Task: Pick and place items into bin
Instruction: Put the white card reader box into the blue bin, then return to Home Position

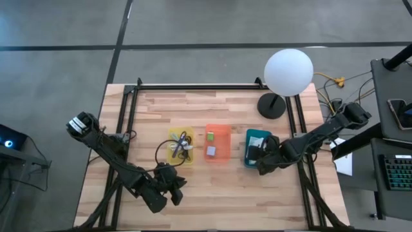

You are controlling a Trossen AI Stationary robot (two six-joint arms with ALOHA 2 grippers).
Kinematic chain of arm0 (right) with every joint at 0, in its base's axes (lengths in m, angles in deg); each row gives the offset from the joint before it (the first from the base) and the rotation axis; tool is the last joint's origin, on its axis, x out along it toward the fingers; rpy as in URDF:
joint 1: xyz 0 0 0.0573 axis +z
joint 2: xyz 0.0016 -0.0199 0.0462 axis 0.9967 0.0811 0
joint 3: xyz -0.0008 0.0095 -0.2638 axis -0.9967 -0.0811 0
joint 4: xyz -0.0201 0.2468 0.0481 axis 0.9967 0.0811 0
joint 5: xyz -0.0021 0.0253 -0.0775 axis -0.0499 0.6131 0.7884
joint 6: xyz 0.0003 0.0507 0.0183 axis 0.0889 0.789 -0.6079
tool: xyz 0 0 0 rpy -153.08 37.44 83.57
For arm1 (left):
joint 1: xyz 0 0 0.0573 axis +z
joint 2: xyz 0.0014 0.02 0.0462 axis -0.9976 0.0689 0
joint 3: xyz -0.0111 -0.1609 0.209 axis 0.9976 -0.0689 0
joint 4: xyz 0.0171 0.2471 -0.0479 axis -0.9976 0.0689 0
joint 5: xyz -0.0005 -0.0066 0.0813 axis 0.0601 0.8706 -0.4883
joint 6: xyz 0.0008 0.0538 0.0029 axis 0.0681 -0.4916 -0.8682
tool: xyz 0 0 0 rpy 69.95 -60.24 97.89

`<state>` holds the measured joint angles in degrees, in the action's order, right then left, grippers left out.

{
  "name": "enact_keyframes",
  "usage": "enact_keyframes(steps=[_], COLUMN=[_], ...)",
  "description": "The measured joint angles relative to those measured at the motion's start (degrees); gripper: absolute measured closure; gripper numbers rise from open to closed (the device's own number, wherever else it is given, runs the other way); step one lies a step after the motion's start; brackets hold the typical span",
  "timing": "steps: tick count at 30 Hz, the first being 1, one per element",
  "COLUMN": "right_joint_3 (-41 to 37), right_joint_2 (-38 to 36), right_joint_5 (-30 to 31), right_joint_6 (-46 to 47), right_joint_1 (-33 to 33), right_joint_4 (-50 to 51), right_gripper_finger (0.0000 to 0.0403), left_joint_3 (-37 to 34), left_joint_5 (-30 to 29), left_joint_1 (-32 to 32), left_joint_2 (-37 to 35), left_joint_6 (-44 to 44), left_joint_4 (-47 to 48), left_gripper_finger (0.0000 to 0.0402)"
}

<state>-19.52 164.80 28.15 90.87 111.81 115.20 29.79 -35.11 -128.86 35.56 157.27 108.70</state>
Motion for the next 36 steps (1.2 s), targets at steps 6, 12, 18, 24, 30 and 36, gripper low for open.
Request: enact_keyframes(steps=[6,12,18,24,30,36], right_joint_3=[3.5,7.9,17.1,15.7,6.4,6.3], right_joint_2=[0.0,0.0,0.0,-0.8,-0.4,-5.4], right_joint_5=[-1.5,-10.8,1.6,1.6,8.2,9.2], right_joint_6=[-8.7,-11.7,-21.6,-42.5,-58.3,-68.1], right_joint_1=[-0.2,-0.1,4.3,4.8,3.5,-1.2], right_joint_4=[5.8,25.2,26.5,-3.0,-43.0,-36.7], right_gripper_finger=[0.0241,0.0212,0.0212,0.0226,0.0244,0.0261], left_joint_3=[0.0,0.0,0.0,-0.7,-4.4,-8.5], left_joint_5=[0.1,0.1,0.2,8.8,28.8,28.7], left_joint_1=[0.0,0.0,1.1,7.0,16.8,23.6], left_joint_2=[0.0,0.0,-4.4,-11.8,-12.7,-15.7], left_joint_6=[0.0,0.0,-6.7,-34.1,-50.5,-50.4], left_joint_4=[0.0,-0.2,-2.8,-23.2,-50.4,-49.2], left_gripper_finger=[0.0350,0.0350,0.0350,0.0350,0.0350,0.0350])
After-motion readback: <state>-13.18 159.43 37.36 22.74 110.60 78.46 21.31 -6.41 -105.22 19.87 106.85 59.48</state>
